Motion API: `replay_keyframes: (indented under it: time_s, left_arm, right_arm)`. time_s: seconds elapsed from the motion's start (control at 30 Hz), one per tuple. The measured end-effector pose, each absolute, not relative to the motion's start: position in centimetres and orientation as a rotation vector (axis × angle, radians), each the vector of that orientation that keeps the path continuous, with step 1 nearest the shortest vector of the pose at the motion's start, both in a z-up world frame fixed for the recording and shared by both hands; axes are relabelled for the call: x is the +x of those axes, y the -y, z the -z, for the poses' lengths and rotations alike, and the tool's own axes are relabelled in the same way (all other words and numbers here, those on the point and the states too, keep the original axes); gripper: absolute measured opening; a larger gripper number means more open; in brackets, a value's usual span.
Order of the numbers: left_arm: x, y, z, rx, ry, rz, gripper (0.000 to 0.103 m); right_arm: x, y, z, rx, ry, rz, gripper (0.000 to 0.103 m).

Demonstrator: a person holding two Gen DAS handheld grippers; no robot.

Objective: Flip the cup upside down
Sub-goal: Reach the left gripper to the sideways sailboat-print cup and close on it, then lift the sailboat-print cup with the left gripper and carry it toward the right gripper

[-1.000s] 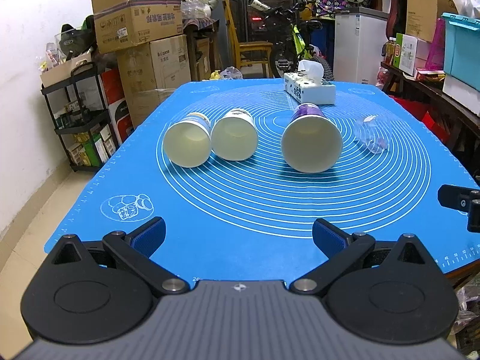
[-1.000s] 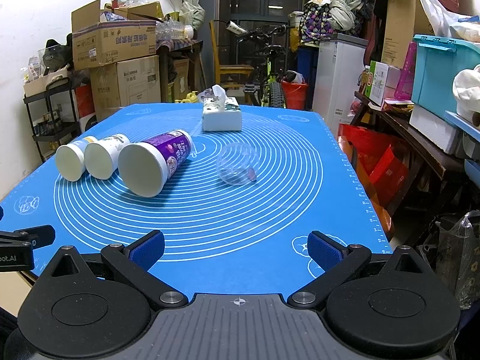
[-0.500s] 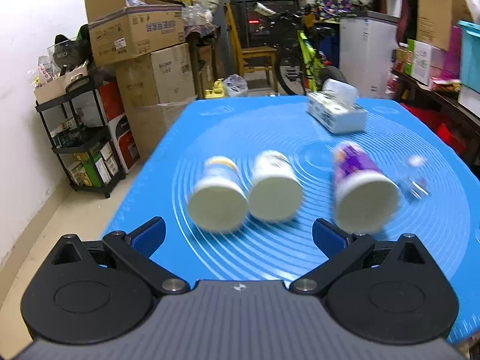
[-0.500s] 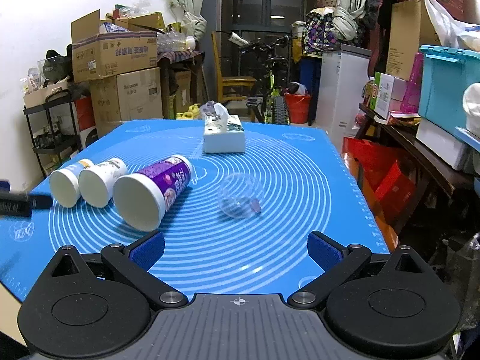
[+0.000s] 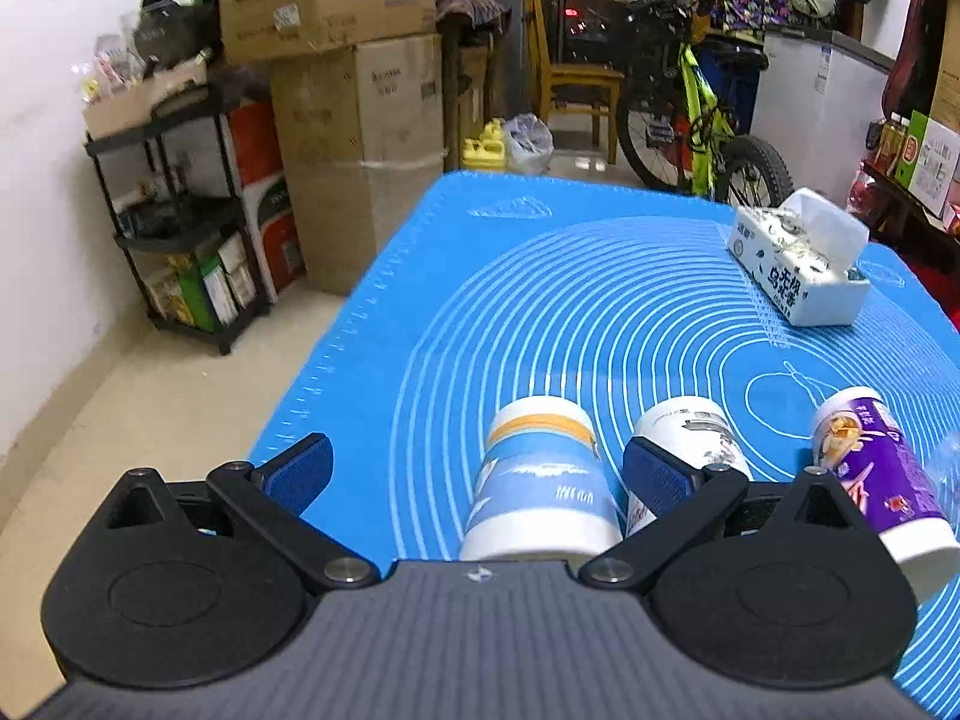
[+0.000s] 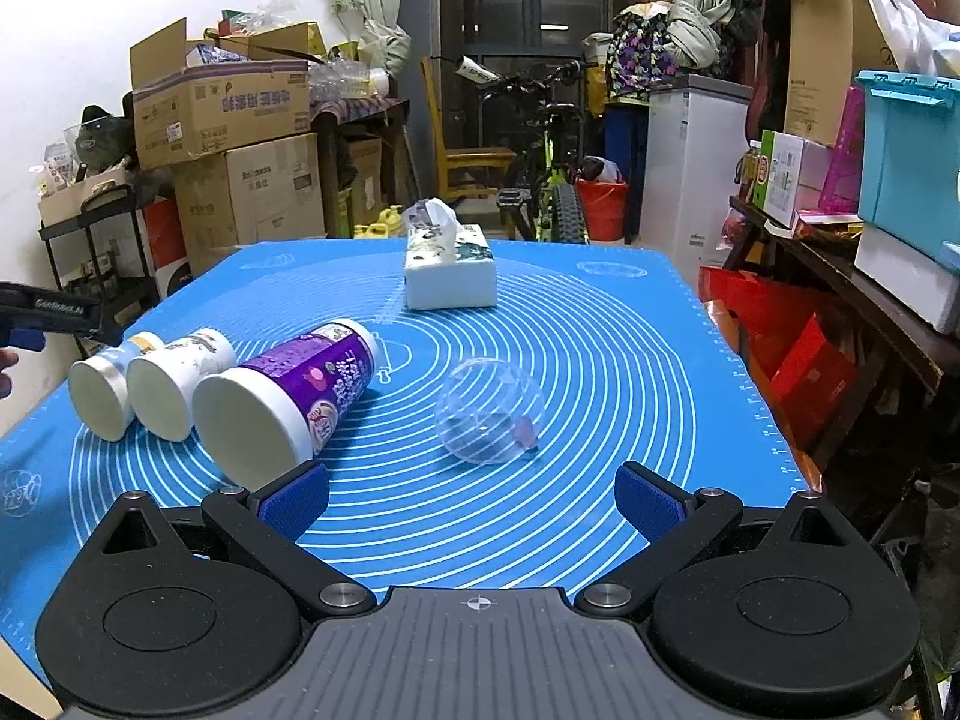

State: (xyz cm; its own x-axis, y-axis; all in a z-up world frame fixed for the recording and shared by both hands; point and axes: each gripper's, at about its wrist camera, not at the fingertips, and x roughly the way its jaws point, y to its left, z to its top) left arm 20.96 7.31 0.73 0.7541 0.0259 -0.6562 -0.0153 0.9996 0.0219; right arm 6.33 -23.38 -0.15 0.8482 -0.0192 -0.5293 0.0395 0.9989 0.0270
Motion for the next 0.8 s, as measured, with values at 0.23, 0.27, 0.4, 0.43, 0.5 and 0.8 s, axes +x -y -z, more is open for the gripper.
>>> replay_keyframes:
  time_s: [0.23,0.27,0.4,0.43,0.5,0.8]
  left_arm:
    - [22.3,-8.0,0.9,-0.075,-0.815,0.048,0.088]
    - [22.4,-8.1,1.0,-0.085,-0.823,0.057,0.087]
    - [22.5,-8.3,1.2,-0.137,-0.853,0.101,0.076]
    - [22.5,-8.4,1.3,-0.156,-0.856,0.117,0.073]
    - [22.4,-8.4,1.1,-0.189,-0.862,0.144,0.061]
    - [21.4,-8.0,0.1,-0.173,-0.842,0.124,0.059]
  right_arm:
    - [6.9,23.8,0.7,0.036,-0.571,0.046,0.101]
    - [6.9,23.9,0.7,0.035,-0.571,0.046,0.101]
    - [6.9,23.9,0.7,0.036,-0.571,0.046,0.101]
    - [6.9,24.0,0.7,0.037,-0.571,0.045,0.101]
    - [6.8,24.0,0.8,0.038,-0.570,0.044,0.101]
    - [6.7,24.0,0.7,0.040,-0.565,0.047,0.101]
